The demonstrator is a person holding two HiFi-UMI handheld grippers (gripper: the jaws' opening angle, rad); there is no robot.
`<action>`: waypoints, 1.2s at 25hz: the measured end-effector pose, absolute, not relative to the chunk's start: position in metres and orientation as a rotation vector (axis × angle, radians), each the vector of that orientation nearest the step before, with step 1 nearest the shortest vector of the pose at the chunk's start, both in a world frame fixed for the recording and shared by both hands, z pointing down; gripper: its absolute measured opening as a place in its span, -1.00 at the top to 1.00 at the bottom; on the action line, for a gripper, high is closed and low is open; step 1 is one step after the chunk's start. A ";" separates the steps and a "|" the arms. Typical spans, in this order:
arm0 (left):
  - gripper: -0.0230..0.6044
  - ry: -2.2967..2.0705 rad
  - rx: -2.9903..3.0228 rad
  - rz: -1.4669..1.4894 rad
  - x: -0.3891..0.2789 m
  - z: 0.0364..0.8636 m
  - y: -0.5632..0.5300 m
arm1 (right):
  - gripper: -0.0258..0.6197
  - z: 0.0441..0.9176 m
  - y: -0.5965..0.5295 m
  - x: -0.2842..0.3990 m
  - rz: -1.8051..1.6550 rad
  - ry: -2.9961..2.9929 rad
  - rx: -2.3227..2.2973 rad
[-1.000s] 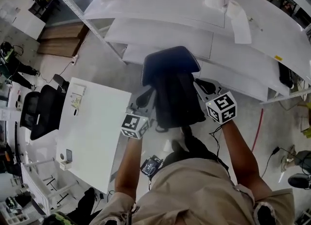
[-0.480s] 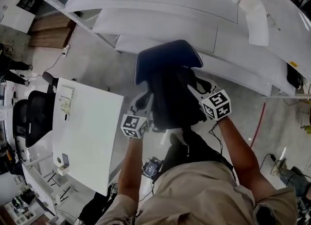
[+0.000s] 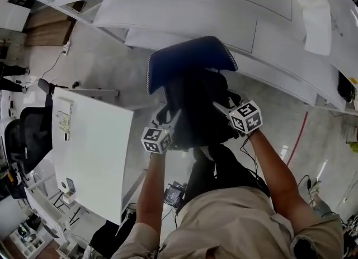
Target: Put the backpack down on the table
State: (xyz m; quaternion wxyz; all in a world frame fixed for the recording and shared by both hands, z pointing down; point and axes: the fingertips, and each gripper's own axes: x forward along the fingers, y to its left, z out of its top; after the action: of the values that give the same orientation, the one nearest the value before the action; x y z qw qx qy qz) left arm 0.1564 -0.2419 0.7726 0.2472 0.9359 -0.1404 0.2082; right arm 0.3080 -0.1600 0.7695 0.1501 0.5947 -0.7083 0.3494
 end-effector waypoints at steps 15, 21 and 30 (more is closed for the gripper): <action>-0.22 -0.427 2.405 0.621 0.166 0.879 -0.238 | 0.09 0.877 -0.150 0.315 1.176 -1.943 1.675; -0.22 -0.465 2.367 0.718 0.164 0.893 -0.229 | 0.10 0.882 -0.153 0.303 1.177 -1.949 1.663; 0.60 -0.440 2.369 0.547 0.176 0.824 -0.217 | 0.72 0.818 -0.165 0.271 1.000 -2.135 1.623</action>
State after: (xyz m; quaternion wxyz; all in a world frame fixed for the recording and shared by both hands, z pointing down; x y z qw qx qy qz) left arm 0.1755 -0.2166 0.8245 0.3289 0.9055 -0.1681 0.2090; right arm 0.2713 -0.1648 0.8184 0.1390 0.5615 -0.7386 0.3461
